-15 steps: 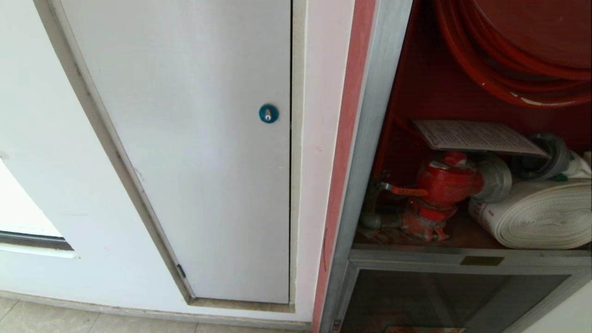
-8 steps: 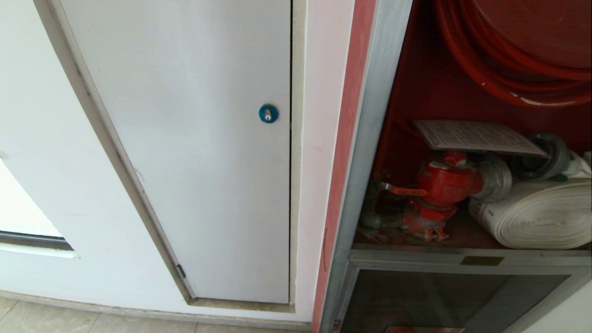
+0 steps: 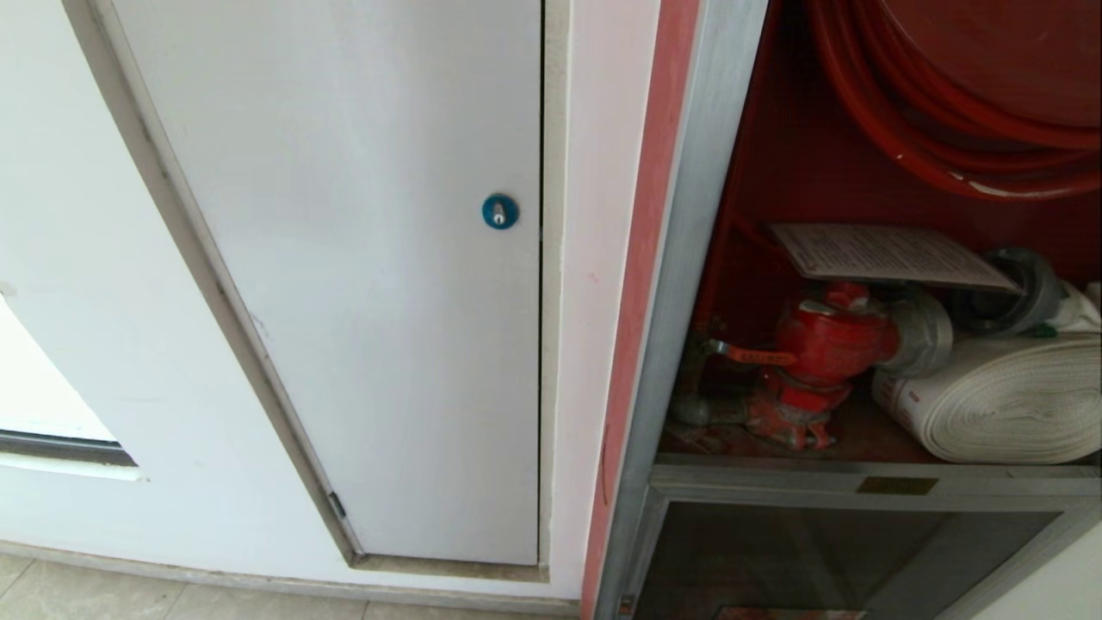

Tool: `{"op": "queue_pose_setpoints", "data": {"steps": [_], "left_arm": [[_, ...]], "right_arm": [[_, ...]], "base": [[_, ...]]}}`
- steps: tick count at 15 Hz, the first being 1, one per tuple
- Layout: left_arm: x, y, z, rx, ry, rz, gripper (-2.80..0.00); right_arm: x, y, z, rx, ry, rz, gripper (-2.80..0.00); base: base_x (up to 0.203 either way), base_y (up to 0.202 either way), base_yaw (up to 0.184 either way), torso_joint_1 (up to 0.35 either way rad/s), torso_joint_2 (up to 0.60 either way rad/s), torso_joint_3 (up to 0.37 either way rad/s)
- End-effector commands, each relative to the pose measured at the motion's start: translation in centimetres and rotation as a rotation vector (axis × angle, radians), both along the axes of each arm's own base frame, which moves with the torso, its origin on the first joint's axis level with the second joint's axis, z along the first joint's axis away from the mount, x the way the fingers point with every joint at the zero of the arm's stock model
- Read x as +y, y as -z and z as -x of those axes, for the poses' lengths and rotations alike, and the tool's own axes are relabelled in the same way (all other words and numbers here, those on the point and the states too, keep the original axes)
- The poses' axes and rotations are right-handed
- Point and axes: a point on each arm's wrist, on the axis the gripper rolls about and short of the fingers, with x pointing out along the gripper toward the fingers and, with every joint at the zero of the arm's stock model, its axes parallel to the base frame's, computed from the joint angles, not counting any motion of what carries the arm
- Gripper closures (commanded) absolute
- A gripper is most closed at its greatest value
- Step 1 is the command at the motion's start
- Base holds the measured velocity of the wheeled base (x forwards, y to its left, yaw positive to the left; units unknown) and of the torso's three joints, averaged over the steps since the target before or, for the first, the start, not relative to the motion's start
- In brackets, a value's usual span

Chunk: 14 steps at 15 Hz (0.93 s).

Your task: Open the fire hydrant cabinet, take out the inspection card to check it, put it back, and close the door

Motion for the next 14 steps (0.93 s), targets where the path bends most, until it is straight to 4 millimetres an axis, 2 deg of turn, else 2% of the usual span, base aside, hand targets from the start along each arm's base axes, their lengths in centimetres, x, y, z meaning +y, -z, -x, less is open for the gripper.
{"op": "queue_pose_setpoints", "data": {"steps": [1,14], "left_arm": [[0.0,0.5,-0.14,0.017,-0.001,0.001,0.0],[0.0,0.51,-0.14,0.018,-0.001,0.001,0.0]], "right_arm": [[0.0,0.0,-0.01,0.001,0.0,0.001,0.0],[0.0,0.0,-0.01,0.001,0.0,0.001,0.0]], "base": [[0.0,0.0,0.0,0.0,0.0,0.0],[0.0,0.0,0.0,0.0,0.0,0.0]]}}
